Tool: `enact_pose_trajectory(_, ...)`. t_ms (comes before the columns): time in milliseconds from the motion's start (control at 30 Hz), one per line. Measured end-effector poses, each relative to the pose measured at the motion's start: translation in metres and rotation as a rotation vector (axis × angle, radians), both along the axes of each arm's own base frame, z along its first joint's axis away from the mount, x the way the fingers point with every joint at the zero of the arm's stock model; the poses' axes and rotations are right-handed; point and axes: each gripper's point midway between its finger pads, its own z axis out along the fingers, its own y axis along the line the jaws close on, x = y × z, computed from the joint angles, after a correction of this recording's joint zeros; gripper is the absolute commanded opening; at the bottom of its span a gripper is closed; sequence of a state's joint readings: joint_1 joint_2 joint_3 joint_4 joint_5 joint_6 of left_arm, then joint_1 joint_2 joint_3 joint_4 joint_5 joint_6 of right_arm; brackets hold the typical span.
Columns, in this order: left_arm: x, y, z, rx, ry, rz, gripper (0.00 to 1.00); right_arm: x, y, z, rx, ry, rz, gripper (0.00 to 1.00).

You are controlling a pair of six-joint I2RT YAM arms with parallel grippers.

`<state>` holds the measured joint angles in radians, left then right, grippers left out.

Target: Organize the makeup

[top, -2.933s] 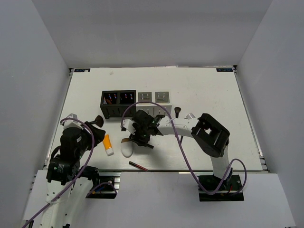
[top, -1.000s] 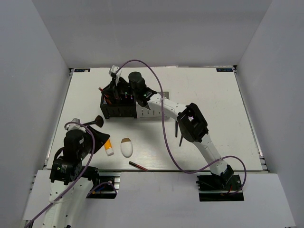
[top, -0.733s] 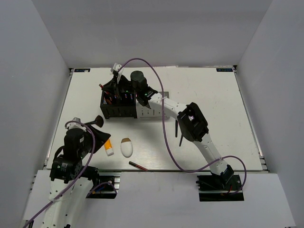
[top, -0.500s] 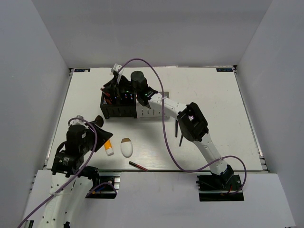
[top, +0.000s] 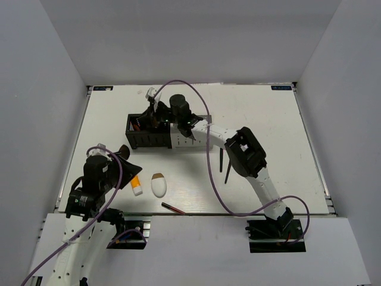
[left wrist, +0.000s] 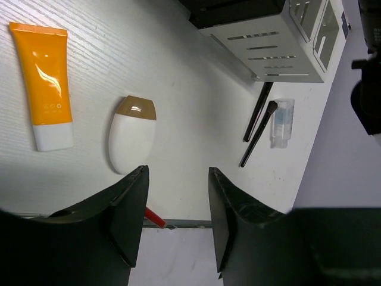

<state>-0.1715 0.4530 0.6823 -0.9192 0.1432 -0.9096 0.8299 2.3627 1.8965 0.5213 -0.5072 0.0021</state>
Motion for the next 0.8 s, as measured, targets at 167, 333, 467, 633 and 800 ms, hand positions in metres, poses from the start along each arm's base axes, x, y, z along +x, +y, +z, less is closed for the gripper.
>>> enact_pose_trajectory(167, 0.001, 0.000, 0.000, -0.002, -0.010, 0.004, 0.12, -0.023, -0.046, 0.018, -0.068, -0.012, 0.024, 0.00)
enact_pose_trajectory(333, 0.004, 0.002, -0.006, 0.025, -0.027, -0.004, 0.22, -0.086, -0.107, 0.069, -0.139, -0.112, 0.126, 0.17)
enact_pose_trajectory(467, 0.006, 0.007, -0.009, 0.057, -0.039, 0.000, 0.52, -0.152, -0.140, 0.058, -0.247, -0.102, 0.246, 0.36)
enact_pose_trajectory(633, 0.008, 0.017, -0.002, 0.097, -0.087, 0.040, 0.63, -0.211, -0.170, -0.035, -0.503, 0.071, 0.314, 0.49)
enact_pose_trajectory(800, 0.008, 0.030, 0.031, 0.132, -0.196, 0.089, 0.66, -0.246, -0.185, -0.092, -0.703, 0.161, 0.341, 0.57)
